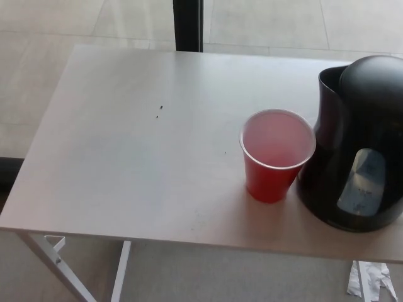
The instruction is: The robot uses its right hand to lift up a kettle kept on the middle of the desk by its handle and tilt it into a glass kept next to it to pour out water
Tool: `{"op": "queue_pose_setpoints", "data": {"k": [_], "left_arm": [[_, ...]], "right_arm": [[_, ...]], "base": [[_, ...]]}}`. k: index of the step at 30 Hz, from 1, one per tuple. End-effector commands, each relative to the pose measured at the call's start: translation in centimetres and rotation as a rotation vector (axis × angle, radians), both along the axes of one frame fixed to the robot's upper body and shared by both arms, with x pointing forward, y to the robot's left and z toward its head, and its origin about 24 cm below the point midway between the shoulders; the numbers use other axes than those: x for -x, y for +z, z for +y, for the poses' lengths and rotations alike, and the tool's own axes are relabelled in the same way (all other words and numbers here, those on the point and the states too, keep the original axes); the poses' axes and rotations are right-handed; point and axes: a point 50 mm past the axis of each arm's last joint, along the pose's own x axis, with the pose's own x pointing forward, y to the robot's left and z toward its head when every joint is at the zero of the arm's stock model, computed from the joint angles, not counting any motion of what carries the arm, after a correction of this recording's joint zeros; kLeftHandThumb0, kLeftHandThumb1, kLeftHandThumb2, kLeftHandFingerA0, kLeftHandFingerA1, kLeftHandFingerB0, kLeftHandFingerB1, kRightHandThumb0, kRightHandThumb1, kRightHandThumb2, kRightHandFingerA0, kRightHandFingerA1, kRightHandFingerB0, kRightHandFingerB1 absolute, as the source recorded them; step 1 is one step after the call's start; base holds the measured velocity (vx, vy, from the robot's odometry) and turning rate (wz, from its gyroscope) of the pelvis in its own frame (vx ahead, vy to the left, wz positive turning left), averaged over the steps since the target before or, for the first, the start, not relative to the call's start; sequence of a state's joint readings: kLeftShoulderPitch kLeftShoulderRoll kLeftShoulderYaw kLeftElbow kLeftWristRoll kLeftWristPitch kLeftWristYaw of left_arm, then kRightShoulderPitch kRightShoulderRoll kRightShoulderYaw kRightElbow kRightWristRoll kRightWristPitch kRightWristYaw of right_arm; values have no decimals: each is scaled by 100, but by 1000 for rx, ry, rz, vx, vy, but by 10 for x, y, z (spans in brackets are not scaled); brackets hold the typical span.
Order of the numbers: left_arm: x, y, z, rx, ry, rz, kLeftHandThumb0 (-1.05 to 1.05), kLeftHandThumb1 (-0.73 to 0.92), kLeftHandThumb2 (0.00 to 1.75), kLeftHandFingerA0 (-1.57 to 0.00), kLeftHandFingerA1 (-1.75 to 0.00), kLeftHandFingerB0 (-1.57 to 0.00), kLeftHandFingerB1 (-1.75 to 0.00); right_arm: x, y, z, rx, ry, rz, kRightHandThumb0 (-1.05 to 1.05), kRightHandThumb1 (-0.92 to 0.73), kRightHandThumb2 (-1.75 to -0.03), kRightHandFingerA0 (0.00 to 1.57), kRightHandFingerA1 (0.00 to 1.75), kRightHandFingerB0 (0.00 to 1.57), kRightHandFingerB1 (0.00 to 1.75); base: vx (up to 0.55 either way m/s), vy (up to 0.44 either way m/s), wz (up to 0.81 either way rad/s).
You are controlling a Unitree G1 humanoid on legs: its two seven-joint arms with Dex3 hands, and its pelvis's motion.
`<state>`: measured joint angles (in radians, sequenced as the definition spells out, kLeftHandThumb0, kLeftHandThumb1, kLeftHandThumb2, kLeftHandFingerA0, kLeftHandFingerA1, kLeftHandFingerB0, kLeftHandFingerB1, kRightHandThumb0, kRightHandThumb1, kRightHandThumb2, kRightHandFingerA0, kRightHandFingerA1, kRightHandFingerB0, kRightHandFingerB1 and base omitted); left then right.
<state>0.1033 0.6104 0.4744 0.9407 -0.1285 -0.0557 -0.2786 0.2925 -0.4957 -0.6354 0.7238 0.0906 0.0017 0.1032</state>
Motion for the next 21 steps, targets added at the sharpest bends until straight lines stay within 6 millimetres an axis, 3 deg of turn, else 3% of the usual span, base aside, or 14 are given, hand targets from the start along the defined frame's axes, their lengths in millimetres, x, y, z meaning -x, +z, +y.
{"op": "queue_pose_setpoints", "data": {"k": [1,2,3,4,6,7,9,10,14,15,18,19,20,21], "left_arm": [[-6,20,13,110,39,-196,-76,54,98,-52,-66,-38,-61],[-6,20,13,119,51,-203,-80,63,101,-49,-64,-30,-58],[-5,20,14,129,66,-209,-80,63,101,-49,-64,-30,-58],[-4,20,14,125,64,-205,-76,78,63,-50,-56,-29,-51],[-3,19,13,119,60,-197,-76,78,63,-50,-56,-29,-51],[-3,20,15,122,81,-210,-84,68,104,-47,-65,-27,-58],[-3,19,15,122,98,-213,-76,63,103,-46,-64,-27,-58],[-5,19,14,115,100,-213,-78,83,64,-50,-58,-28,-52],[-5,17,14,112,91,-215,-78,83,65,-50,-57,-27,-52],[-5,17,13,112,80,-208,-82,70,107,-47,-64,-25,-57],[-6,18,13,112,76,-208,-82,70,107,-47,-64,-25,-57],[-7,18,12,115,69,-210,-78,83,65,-49,-58,-27,-52],[-7,17,12,114,65,-210,-79,84,65,-49,-58,-27,-53],[-7,17,12,118,71,-212,-82,68,106,-48,-66,-24,-58]], "right_arm": [[-7,35,-23,-5,-100,-272,-65,-52,-84,14,49,0,16],[-8,38,-27,-29,-148,-314,-64,-69,-61,34,53,0,13],[-8,41,-30,-58,-194,-353,-64,-69,-61,34,53,0,13],[-8,42,-32,-61,-214,-365,-83,-60,-88,24,56,0,4],[-8,45,-34,-65,-243,-383,-83,-60,-88,24,56,0,4],[-12,61,-39,-68,-263,-477,-85,-60,-94,4,20,0,7],[-22,71,-41,-102,-231,-569,-82,-59,-87,3,12,0,2],[-39,90,-38,-68,-164,-611,-81,-60,-93,6,22,0,10],[-73,116,-25,-36,-16,-662,-74,-56,-96,0,22,0,21],[-86,131,-15,-39,80,-683,-91,-59,-93,7,22,7,12],[-93,137,-8,-47,120,-690,-91,-59,-93,7,22,7,12],[-105,148,1,-59,177,-709,-88,-54,-90,19,60,3,37],[-116,158,11,-48,259,-698,-87,-52,-91,13,61,3,40],[-129,167,22,-65,335,-711,-84,-59,-59,10,59,11,47]], "base": [[0,0,0],[0,0,0],[0,0,0],[0,0,0],[0,0,0],[0,0,0],[0,0,0],[0,0,0],[0,0,0],[0,0,0],[0,0,0],[0,0,0],[0,0,0],[0,0,0]]}}
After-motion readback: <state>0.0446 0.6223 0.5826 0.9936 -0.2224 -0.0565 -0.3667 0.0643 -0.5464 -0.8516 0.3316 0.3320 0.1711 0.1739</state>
